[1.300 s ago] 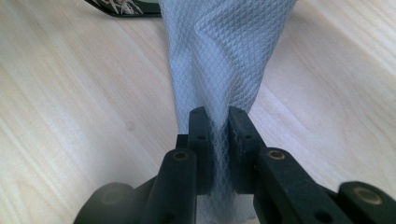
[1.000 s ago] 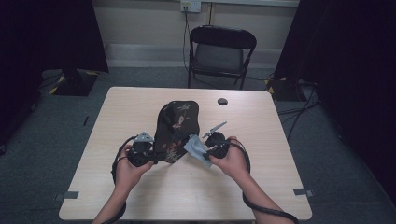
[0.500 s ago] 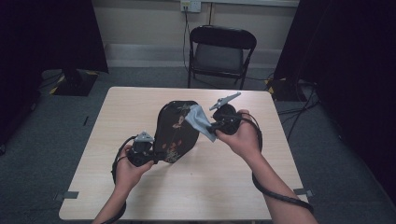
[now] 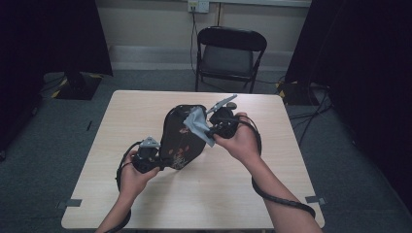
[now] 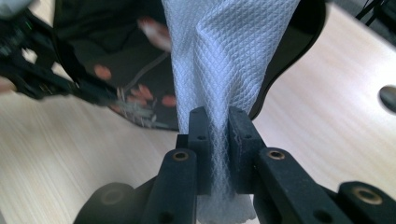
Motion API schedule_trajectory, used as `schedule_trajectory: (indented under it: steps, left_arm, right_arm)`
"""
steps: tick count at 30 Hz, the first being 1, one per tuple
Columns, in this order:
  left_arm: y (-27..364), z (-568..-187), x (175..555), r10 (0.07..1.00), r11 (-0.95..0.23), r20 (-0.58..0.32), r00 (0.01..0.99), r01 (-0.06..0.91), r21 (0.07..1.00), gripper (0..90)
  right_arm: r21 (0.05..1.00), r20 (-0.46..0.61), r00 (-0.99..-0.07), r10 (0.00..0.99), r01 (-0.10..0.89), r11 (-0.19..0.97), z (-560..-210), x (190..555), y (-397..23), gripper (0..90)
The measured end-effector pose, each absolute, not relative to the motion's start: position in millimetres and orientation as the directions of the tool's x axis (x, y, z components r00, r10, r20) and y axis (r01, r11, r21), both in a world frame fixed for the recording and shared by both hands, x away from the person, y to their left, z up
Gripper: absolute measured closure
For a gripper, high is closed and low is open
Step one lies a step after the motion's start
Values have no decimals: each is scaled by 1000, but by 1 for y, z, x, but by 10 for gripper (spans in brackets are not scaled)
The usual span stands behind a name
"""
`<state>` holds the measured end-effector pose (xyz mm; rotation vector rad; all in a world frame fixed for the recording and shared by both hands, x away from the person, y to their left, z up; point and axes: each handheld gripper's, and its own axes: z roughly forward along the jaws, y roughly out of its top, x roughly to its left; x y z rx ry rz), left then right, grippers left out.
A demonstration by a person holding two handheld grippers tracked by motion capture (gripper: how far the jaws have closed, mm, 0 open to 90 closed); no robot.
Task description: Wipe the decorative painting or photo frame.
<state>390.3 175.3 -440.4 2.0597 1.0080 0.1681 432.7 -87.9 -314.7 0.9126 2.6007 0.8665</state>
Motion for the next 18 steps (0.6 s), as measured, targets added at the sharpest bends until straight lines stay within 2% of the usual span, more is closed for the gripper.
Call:
schedule_trajectory:
  steps: [18]
  left_arm:
    - [175, -440, 391, 709, -348, -219, 671, 602, 719, 784]
  right_arm:
    - [489, 48, -771, 636, 573, 658, -407, 427, -83, 819]
